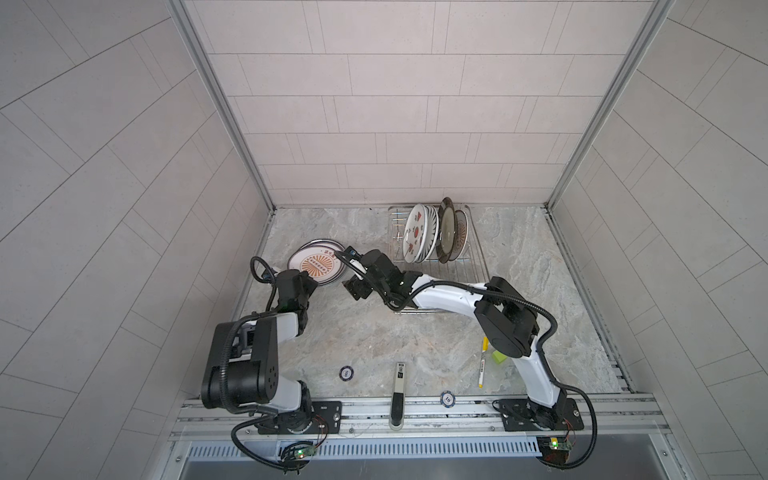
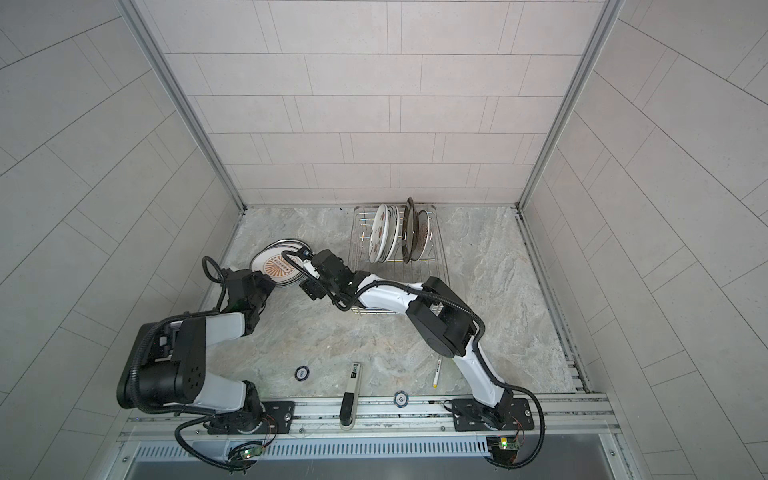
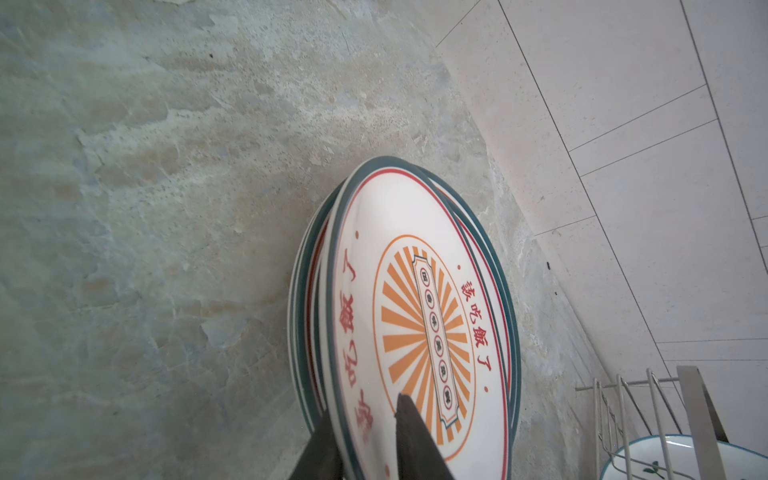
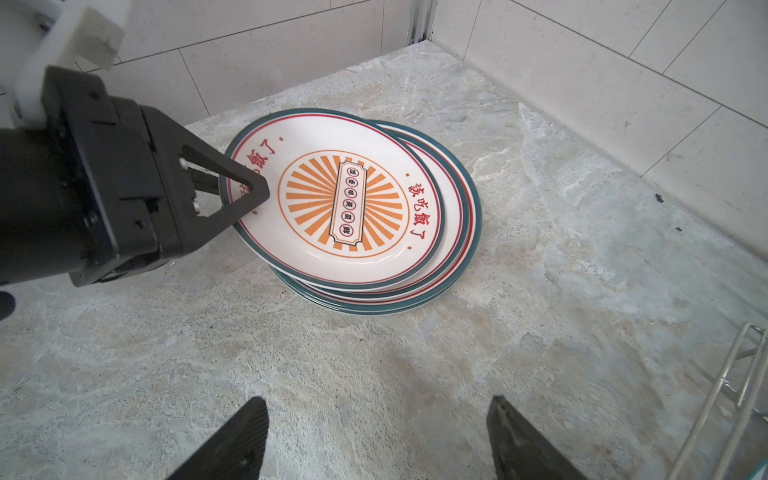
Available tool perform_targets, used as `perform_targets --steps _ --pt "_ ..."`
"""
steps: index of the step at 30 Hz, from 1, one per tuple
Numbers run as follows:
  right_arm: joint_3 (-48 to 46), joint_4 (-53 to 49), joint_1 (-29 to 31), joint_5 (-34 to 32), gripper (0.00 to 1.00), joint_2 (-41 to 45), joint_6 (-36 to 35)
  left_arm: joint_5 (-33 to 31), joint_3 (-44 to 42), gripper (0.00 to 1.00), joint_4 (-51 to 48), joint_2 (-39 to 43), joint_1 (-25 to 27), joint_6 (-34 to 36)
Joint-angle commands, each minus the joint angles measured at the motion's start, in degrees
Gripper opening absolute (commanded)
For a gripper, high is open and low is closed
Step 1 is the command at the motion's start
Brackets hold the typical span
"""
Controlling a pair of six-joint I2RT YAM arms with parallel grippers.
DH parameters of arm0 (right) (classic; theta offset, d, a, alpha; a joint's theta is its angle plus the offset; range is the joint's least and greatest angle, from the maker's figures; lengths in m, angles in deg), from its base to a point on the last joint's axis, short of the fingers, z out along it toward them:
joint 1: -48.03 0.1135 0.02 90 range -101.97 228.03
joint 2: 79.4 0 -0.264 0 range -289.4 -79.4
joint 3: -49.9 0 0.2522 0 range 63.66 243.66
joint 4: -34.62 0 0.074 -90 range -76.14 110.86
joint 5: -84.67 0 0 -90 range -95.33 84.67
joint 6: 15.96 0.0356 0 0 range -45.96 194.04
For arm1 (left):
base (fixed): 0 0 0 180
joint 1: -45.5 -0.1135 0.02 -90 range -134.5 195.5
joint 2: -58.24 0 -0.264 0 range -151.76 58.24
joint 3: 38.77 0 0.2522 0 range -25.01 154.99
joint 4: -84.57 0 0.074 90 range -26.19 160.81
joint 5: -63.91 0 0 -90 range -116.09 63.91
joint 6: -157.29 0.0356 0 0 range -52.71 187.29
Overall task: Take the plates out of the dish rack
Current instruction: 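Set the plate flat on the stack and open the left gripper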
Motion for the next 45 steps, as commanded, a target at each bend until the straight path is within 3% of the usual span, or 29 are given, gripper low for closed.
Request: perform_targets --steps 1,6,18,20,33,39,45 --pt "1.60 -0.52 0.16 -0.07 0.84 0.77 -0.49 0.55 1.39 0.26 -0.75 -1.24 0.39 1.48" --pt "1.68 -0.50 0.16 0.02 0.84 0.59 -0.35 3.18 1.09 0.26 0.08 -2.05 0.61 2.04" --pt "1.70 -0.84 0.16 0.02 0.84 0.59 -0.39 -4.16 0.36 0.19 -4.96 1.84 1.85 3.13" --pt "1.71 -0.85 0.16 0.10 0.84 0.59 -0.47 -6.50 0.58 0.20 -6.38 2.35 2.41 3.24" --pt "1.31 -1.49 0.16 0.46 0.84 1.21 -0.24 -6.39 1.96 0.33 -6.41 1.02 2.68 3.80" --pt "1.16 -1.39 0.16 0.27 0.84 1.29 -0.29 -17.14 3.66 0.43 -14.51 4.72 5.75 4.90" --pt "0.83 -1.47 0.15 -0.05 0.84 1.33 -0.21 -18.86 4.42 0.46 -15.13 4.40 6.04 4.90"
